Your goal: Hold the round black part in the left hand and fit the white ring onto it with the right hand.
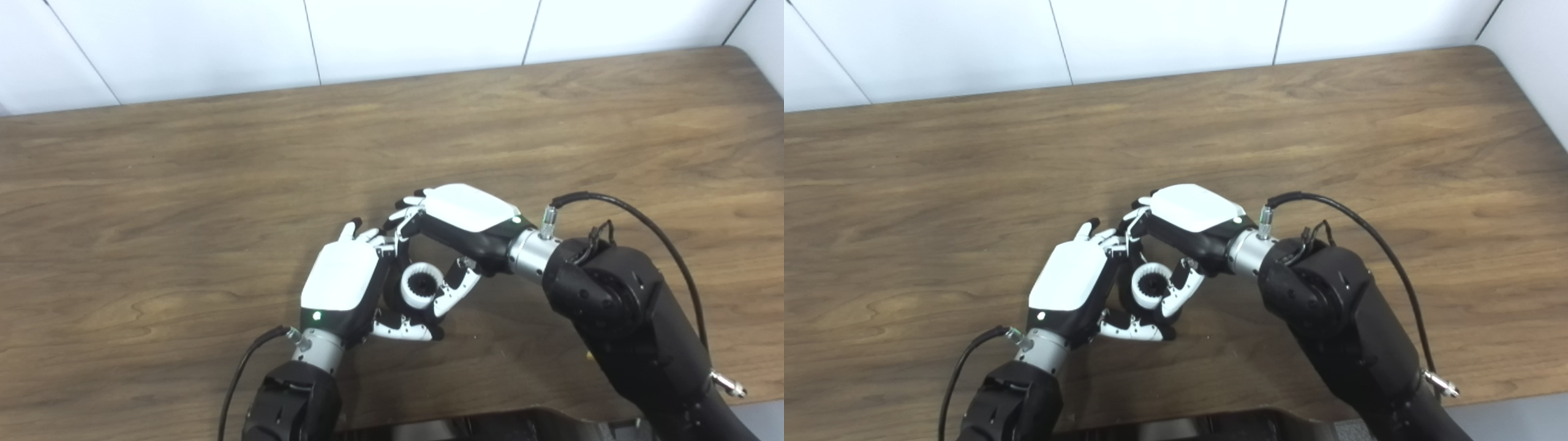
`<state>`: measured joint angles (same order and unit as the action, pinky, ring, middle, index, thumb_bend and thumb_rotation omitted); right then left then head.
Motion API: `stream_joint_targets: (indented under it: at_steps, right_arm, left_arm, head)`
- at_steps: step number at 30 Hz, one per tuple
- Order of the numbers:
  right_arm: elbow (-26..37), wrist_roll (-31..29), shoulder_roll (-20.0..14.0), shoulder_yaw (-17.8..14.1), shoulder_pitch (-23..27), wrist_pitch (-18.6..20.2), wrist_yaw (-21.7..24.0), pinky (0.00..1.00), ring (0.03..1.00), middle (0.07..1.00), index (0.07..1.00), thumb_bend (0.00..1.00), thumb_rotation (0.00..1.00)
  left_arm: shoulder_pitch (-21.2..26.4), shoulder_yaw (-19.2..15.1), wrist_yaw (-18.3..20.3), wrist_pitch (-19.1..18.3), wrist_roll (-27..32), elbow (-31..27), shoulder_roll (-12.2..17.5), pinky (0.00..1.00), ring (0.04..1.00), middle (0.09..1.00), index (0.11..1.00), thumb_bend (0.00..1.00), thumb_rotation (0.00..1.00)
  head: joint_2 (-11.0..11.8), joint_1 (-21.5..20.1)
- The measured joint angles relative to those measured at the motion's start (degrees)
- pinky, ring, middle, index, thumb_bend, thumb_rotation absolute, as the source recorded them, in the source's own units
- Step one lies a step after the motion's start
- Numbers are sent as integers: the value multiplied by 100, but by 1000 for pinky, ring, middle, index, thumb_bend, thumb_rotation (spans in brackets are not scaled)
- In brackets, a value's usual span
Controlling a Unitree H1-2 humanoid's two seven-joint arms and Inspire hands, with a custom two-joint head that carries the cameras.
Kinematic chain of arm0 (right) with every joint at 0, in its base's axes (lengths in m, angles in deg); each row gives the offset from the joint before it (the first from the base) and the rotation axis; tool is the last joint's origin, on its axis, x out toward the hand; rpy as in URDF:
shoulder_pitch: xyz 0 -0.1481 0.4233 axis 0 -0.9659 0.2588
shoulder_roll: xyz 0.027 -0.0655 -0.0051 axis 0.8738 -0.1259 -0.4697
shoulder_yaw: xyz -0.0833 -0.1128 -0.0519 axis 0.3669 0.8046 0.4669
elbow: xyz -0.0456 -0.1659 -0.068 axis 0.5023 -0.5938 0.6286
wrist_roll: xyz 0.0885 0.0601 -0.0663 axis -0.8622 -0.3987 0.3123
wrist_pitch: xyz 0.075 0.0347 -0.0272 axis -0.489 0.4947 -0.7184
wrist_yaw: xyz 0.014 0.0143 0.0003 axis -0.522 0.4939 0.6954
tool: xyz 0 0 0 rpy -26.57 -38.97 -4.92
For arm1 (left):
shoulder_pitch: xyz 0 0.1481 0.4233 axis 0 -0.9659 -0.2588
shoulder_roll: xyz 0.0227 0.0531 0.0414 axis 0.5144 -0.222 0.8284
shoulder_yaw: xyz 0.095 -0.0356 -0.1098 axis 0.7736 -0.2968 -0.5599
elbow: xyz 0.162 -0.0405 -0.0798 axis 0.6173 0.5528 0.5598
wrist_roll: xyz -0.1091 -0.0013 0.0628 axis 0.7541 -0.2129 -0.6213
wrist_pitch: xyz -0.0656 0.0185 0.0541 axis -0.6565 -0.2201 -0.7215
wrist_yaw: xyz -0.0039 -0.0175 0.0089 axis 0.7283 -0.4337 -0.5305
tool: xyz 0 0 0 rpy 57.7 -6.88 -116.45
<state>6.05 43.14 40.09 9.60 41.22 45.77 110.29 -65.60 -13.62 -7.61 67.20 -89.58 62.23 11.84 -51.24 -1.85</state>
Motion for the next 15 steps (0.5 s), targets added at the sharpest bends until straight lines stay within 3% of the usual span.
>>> stream_joint_targets:
  at_steps: [3, 4, 6, 15]
  right_arm:
    - [0, -23, -9, -7, 0, 0, 0, 1000, 956, 869, 492, 524, 155]
    - [0, -26, -15, -7, 1, 0, 1, 1000, 958, 874, 573, 747, 223]
    - [0, -23, -23, -10, 1, 2, 5, 1000, 960, 878, 619, 867, 257]
    - [0, -30, -38, -20, 2, 1, 5, 1000, 975, 905, 692, 963, 294]
  left_arm:
    - [0, 1, -4, 2, -12, 1, -2, 1000, 872, 775, 485, 522, 56]
    - [1, 1, -4, 2, -12, 1, -2, 1000, 874, 777, 484, 522, 57]
    - [0, 0, -4, 2, -13, 1, -2, 1000, 874, 778, 484, 523, 57]
    - [3, -1, -8, 3, -34, 1, -3, 1000, 870, 775, 484, 523, 56]
  head:
    - [0, -9]
    - [0, -9]
    - [0, -9]
    - [0, -9]
